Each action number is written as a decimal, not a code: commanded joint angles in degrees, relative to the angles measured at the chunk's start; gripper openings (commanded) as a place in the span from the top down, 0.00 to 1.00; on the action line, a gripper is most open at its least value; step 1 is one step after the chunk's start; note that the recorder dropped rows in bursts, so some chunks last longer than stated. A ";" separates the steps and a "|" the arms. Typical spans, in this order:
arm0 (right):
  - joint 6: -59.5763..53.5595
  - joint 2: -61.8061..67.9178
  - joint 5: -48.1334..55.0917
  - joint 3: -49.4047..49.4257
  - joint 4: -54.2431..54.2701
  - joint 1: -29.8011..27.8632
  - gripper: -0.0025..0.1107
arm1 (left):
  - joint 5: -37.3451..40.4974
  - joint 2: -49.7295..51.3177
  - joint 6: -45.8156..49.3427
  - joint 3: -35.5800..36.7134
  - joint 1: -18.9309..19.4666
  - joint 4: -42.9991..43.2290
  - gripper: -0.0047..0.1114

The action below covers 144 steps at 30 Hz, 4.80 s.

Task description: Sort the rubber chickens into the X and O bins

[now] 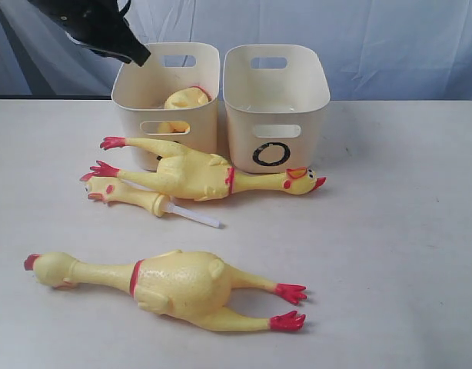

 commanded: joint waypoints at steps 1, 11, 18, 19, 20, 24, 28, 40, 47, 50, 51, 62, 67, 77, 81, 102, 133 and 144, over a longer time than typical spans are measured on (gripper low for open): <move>-0.19 -0.28 -0.62 0.12 0.10 0.07 0.96 | 3.29 -3.91 -0.66 0.61 0.27 1.56 0.96; -0.19 -0.28 -0.63 0.12 0.00 0.07 0.96 | 6.65 -14.45 -1.36 7.91 0.27 1.44 0.96; -0.19 -0.28 -0.63 0.12 0.00 0.07 0.96 | 3.95 -24.69 -2.62 19.11 0.27 -0.34 0.96; -0.19 -0.28 -0.63 0.12 0.00 0.07 0.96 | 3.53 -25.93 -2.62 20.74 0.27 -1.05 0.96; -0.19 -0.28 -0.88 0.12 -0.01 0.07 0.96 | 2.91 -27.51 -2.62 22.40 0.27 -1.60 0.96; -0.19 -0.28 -0.75 0.12 -0.01 0.07 0.96 | 1.61 -33.63 -2.62 28.08 0.27 -2.02 0.96; -0.72 -0.28 -0.85 0.12 -1.55 0.07 0.96 | -1.47 -39.57 -2.62 33.25 0.27 -2.02 0.96; -0.59 -0.28 -10.44 0.12 -1.08 0.07 0.96 | -4.14 -55.65 -2.62 44.91 0.27 -2.78 0.96; -0.27 -0.28 -18.81 0.12 1.34 0.07 0.96 | -5.74 -62.45 -2.62 51.92 0.27 -4.68 0.96; -0.27 -0.28 -19.53 0.12 1.34 0.07 0.96 | -5.74 -64.70 -2.62 54.92 0.27 -4.68 0.96; -0.27 -0.28 -19.97 0.12 1.34 0.07 0.96 | -5.96 -65.50 -2.62 55.76 0.27 -4.68 0.96; 8.77 -0.28 -26.86 -0.85 17.64 0.07 0.96 | -6.73 -74.44 -2.62 61.29 0.27 -4.70 0.96; 5.40 0.24 -16.17 -7.85 15.62 0.07 0.96 | -9.32 -78.33 -2.89 63.45 0.27 -4.70 0.96; -18.94 28.65 10.17 -32.34 26.18 0.07 0.96 | -13.38 -86.35 -12.99 67.64 0.27 5.08 0.96; -36.34 42.85 24.14 -41.40 42.40 0.07 0.96 | -12.07 -90.40 -20.08 67.92 0.27 12.29 0.96; -43.73 70.66 29.60 -61.66 36.71 14.85 0.99 | -11.47 -97.25 -23.31 72.44 0.27 15.32 0.96; -25.19 111.94 26.29 -92.77 12.07 47.09 0.83 | -11.05 -97.25 -29.60 72.85 0.27 21.15 0.96; -25.38 122.31 20.59 -100.42 12.50 51.14 0.45 | -10.74 -97.25 -37.42 73.93 0.27 27.69 0.96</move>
